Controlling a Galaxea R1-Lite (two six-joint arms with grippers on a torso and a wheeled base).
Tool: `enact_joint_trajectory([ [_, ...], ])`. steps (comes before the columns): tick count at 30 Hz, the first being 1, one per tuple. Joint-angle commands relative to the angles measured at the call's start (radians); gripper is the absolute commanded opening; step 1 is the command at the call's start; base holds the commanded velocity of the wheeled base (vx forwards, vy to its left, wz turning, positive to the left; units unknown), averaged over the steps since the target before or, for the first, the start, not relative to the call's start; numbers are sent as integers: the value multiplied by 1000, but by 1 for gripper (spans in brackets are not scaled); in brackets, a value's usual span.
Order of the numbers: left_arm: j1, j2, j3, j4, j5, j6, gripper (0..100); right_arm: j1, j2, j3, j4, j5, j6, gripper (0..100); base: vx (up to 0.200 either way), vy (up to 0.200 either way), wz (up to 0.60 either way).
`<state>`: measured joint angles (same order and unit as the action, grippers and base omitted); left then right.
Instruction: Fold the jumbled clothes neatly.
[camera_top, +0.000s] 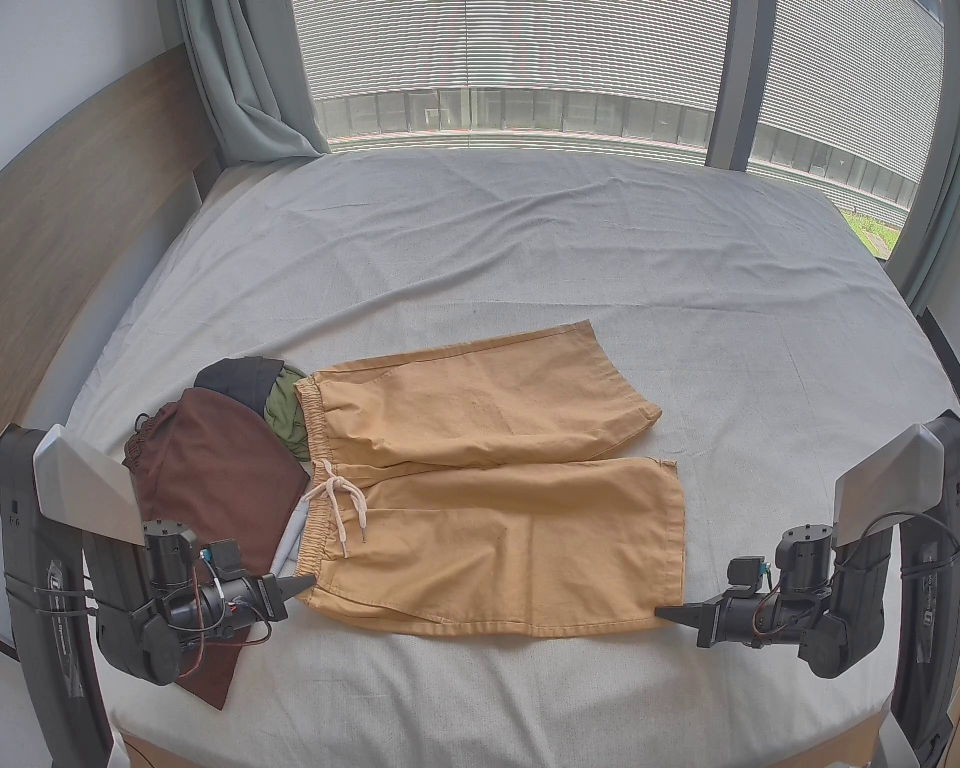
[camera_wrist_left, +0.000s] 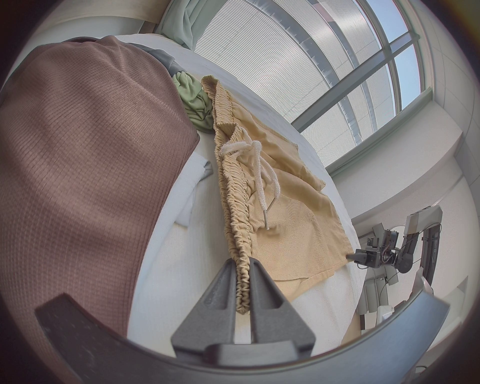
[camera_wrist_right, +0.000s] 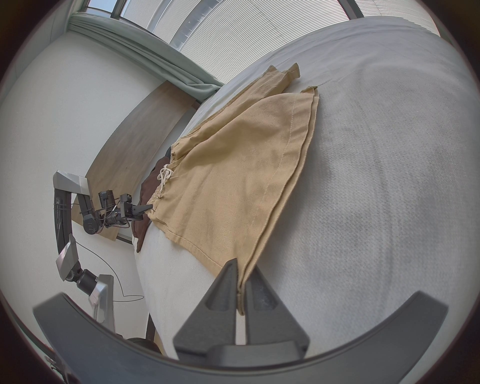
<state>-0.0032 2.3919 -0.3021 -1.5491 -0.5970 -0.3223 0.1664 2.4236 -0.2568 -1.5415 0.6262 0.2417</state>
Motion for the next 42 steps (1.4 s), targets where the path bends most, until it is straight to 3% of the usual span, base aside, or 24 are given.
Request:
enact_joint_trajectory([
  [1, 11, -8, 37, 0, -4, 19, 0, -11, -11, 21, 0, 1, -9, 0, 0, 0, 0],
  [14, 35, -8, 146, 0, -46, 134, 0, -11, -11, 94, 1, 3, -56, 0, 0, 0, 0],
  [24, 38, -7, 141, 0, -46, 140, 0, -13, -8, 96, 0, 1, -67, 0, 0, 0, 0],
  [25, 38, -7, 141, 0, -46, 140, 100, -13, -8, 96, 0, 1, -67, 0, 0, 0, 0],
  [26, 38, -8, 136, 1, -46, 138, 100, -13, -6, 94, 0, 1, -68, 0, 0, 0, 0],
  [27, 38, -7, 129, 0, -47, 135, 100, -11, -6, 88, 0, 1, -65, 100, 0, 0, 0],
  [42, 25, 18, 118, 1, -47, 128, 100, -10, -1, 88, 0, -3, -65, 100, 0, 0, 0],
])
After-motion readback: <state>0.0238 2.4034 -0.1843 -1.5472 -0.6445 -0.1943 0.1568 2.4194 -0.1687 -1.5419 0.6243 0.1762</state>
